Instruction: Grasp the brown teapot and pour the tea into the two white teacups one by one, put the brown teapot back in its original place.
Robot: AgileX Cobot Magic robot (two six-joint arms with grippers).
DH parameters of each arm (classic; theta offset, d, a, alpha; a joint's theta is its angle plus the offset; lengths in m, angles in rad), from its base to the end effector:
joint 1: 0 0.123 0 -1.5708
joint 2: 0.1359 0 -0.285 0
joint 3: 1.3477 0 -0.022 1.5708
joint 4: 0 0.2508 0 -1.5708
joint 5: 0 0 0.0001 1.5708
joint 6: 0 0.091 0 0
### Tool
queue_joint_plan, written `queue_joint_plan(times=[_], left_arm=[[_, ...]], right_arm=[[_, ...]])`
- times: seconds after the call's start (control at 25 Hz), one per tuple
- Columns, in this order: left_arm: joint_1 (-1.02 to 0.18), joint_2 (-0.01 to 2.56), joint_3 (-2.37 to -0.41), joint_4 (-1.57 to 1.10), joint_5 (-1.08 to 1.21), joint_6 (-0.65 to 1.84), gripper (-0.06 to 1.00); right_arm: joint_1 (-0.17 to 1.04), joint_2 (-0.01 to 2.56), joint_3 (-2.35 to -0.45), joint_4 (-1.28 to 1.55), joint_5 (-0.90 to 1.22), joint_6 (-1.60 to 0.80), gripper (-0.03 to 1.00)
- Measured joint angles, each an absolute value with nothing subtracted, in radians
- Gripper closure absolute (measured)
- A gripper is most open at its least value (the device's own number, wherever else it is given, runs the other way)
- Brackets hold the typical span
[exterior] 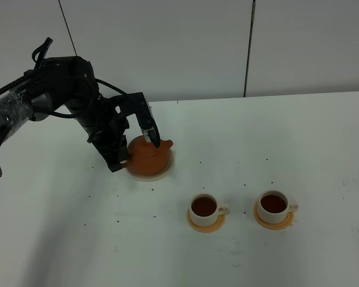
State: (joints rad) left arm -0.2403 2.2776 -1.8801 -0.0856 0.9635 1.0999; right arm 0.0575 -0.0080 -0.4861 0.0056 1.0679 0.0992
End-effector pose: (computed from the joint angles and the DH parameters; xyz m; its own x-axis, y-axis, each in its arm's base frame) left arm 0.4694 -0.1216 0.1702 -0.2376 0.9496 -0.2044 0.9335 0.2814 0.2221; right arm -0.0048 0.0002 0.2728 -0.4707 0.0748 -0.8791 -0.0140 0.9956 0.0922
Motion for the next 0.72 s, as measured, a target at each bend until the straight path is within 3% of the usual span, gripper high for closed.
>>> queue_joint_plan(times=[0.2, 0.52, 0.72], left_arm=[[-0.24, 2.278, -1.88, -0.084, 0.969, 1.088, 0.75], [-0.24, 2.278, -1.88, -0.075, 0.977, 1.079, 0.59], [-0.24, 2.278, -1.88, -0.075, 0.977, 1.077, 0.57]], right_arm=[[0.058, -0.008, -0.486, 0.006, 1.068, 0.099, 0.73], [0.058, -0.008, -0.486, 0.006, 1.068, 0.099, 0.73], [0.058, -0.008, -0.486, 0.006, 1.068, 0.099, 0.73]])
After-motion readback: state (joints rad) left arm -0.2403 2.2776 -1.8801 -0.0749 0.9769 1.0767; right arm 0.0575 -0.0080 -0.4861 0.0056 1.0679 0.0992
